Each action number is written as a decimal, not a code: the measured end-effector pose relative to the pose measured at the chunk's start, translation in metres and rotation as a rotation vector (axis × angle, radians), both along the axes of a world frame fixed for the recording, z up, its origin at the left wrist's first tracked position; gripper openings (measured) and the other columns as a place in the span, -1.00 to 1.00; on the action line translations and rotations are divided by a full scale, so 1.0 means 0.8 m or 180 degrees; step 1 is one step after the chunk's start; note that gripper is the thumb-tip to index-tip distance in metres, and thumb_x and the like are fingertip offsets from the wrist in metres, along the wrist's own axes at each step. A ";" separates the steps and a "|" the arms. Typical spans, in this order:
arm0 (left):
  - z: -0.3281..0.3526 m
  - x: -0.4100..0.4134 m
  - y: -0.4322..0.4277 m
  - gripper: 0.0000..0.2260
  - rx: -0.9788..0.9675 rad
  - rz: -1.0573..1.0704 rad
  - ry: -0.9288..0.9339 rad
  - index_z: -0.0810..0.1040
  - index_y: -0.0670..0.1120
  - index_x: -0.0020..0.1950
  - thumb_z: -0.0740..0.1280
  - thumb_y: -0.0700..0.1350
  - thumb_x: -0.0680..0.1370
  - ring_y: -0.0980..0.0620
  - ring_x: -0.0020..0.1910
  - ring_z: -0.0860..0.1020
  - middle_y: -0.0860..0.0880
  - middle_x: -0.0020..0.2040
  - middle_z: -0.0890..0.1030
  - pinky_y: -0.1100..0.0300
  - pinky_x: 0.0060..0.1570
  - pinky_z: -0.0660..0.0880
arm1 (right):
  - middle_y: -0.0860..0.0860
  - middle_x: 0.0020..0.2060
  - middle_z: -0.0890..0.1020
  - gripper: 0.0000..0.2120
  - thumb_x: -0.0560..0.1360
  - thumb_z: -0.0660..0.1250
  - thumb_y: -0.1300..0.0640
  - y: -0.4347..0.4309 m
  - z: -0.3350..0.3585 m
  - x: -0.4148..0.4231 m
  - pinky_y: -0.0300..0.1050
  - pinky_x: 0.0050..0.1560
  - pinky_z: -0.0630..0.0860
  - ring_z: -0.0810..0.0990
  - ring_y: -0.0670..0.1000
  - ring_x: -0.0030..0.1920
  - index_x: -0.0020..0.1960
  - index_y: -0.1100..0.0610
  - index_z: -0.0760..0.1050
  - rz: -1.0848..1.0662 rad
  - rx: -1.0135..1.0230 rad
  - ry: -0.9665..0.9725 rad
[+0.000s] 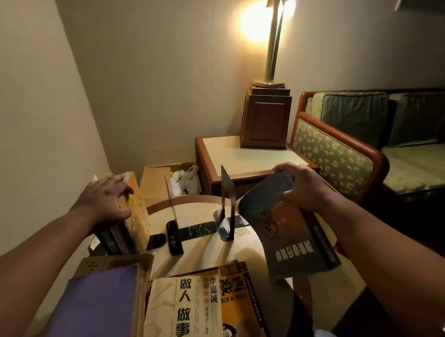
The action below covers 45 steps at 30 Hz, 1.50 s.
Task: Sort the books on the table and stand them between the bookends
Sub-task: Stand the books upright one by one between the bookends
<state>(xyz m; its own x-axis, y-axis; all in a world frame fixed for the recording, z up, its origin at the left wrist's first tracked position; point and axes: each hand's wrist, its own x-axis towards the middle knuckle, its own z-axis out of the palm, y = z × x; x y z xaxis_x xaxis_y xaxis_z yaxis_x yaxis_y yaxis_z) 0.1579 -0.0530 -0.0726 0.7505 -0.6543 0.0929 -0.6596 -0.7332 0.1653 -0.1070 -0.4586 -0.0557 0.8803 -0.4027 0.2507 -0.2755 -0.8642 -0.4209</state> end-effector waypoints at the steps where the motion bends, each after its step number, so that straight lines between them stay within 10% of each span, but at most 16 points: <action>1: -0.001 0.002 0.000 -0.52 0.0013 -0.0015 -0.0027 0.52 0.08 0.23 0.43 0.12 0.33 -0.15 0.51 0.21 -0.08 0.54 0.26 -0.16 0.46 0.13 | 0.06 0.15 0.50 -0.33 0.31 0.59 0.11 -0.002 0.003 0.000 -0.06 -0.06 0.65 0.55 0.10 0.11 0.31 -0.22 0.39 -0.0059 -0.0049 -0.0102; 16: -0.006 0.006 0.001 -0.52 0.0025 0.0010 -0.0066 0.49 0.12 0.22 0.39 0.16 0.32 -0.15 0.51 0.22 -0.05 0.54 0.27 -0.20 0.44 0.16 | 0.09 0.12 0.31 -0.48 0.39 0.54 0.08 0.034 -0.025 -0.023 0.04 -0.22 0.67 0.49 0.14 0.05 0.16 -0.09 0.28 -0.0909 -0.0144 -0.1098; 24: -0.007 0.005 -0.001 -0.41 0.0069 0.0000 -0.0125 0.51 0.10 0.24 0.25 0.24 0.24 -0.15 0.50 0.24 -0.06 0.53 0.29 -0.21 0.45 0.15 | 0.06 0.15 0.31 -0.18 0.42 0.53 0.16 0.043 0.043 -0.036 -0.25 -0.38 0.59 0.59 0.08 -0.08 0.39 -0.34 0.10 -0.0403 0.0251 0.1633; 30: -0.007 0.008 -0.001 -0.40 0.0112 0.0000 -0.0126 0.48 0.12 0.27 0.24 0.26 0.25 -0.12 0.53 0.20 -0.04 0.55 0.26 -0.19 0.47 0.10 | 0.05 0.09 0.42 -0.10 0.53 0.42 0.18 0.059 0.047 -0.027 -0.20 -0.26 0.62 0.58 0.05 -0.06 0.49 -0.43 -0.09 0.0022 0.0064 0.1782; 37: -0.013 0.013 -0.001 -0.55 0.0070 -0.0034 -0.0205 0.48 0.12 0.27 0.42 0.13 0.40 -0.14 0.52 0.21 -0.05 0.54 0.26 -0.22 0.47 0.11 | -0.02 0.10 0.40 -0.65 0.51 0.38 0.22 0.062 0.052 -0.007 -0.17 -0.19 0.64 0.55 0.04 -0.01 0.05 -0.23 0.43 0.0136 0.0185 0.1796; 45: -0.014 0.012 -0.004 -0.55 -0.0025 -0.0051 -0.0242 0.48 0.12 0.27 0.43 0.12 0.40 -0.14 0.51 0.23 -0.04 0.54 0.27 -0.21 0.46 0.13 | -0.10 0.03 0.46 -0.63 0.43 0.47 0.26 0.053 0.053 -0.008 -0.20 -0.23 0.64 0.56 -0.01 -0.03 0.11 -0.13 0.55 -0.0127 0.0485 0.1398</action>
<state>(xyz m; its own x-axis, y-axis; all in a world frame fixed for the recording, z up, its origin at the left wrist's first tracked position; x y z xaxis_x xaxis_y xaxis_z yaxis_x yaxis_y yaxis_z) 0.1674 -0.0561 -0.0836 0.7306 -0.6651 0.1544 -0.6820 -0.7214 0.1200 -0.1131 -0.4162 -0.0130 0.8729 -0.4418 -0.2069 -0.4878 -0.7867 -0.3784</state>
